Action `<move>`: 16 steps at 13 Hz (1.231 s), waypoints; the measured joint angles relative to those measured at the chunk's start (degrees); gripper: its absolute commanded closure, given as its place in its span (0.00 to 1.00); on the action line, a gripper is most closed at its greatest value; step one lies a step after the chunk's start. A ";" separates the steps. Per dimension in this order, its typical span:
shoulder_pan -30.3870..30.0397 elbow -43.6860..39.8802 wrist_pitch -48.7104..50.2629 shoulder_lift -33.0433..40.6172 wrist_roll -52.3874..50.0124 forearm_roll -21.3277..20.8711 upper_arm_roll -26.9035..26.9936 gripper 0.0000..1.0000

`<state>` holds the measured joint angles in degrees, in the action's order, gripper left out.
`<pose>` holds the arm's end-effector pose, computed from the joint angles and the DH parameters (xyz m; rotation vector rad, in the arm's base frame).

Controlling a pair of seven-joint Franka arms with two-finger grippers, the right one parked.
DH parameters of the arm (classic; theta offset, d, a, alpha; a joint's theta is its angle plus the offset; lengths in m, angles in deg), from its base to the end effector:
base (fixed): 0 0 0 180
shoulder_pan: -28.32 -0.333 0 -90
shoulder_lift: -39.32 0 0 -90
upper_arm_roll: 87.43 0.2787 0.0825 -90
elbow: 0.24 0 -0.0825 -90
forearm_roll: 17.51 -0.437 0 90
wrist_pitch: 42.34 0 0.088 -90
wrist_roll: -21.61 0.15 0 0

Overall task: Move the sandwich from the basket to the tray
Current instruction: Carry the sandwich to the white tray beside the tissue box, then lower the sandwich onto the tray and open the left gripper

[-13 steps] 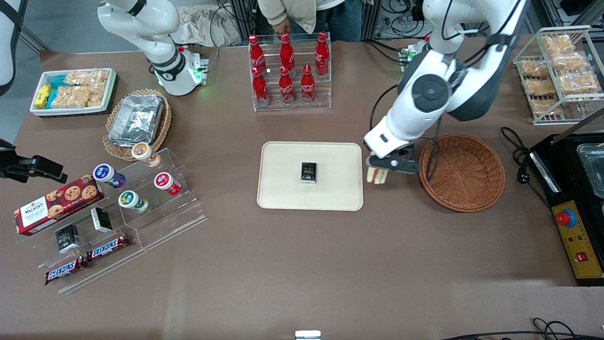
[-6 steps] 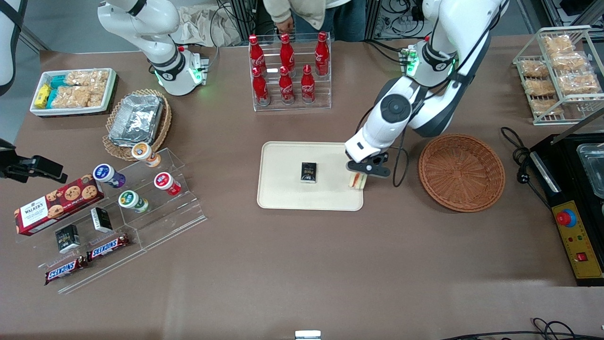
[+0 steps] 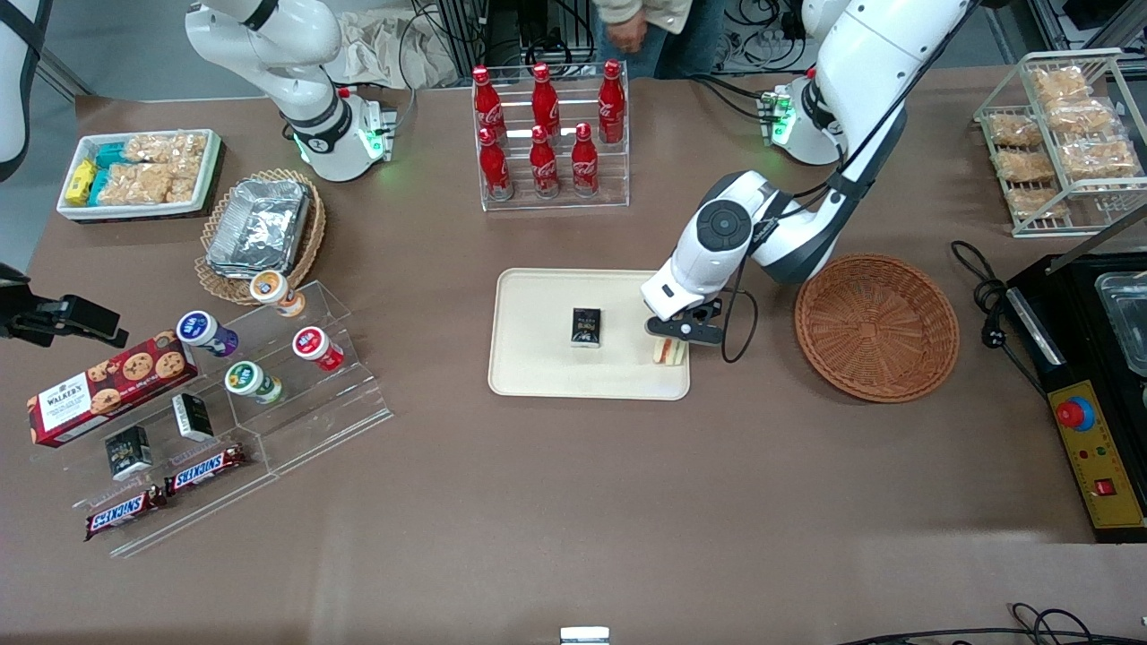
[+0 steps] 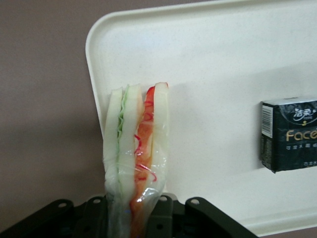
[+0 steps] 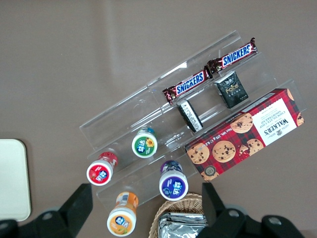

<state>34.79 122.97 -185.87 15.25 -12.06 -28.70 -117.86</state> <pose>0.4569 -0.3689 0.1101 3.0504 -0.2690 -0.0752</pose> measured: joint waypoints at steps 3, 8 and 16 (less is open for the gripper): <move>0.37 -0.49 -0.27 -1.25 -0.83 -0.68 0.00 0.00; 0.61 -2.22 -0.33 -2.87 -2.08 -1.87 0.23 0.00; 0.27 -27.53 34.33 2.55 -3.17 -1.86 0.22 0.00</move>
<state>35.06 95.44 -151.55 17.80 -15.23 -30.55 -117.64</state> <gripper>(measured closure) 0.000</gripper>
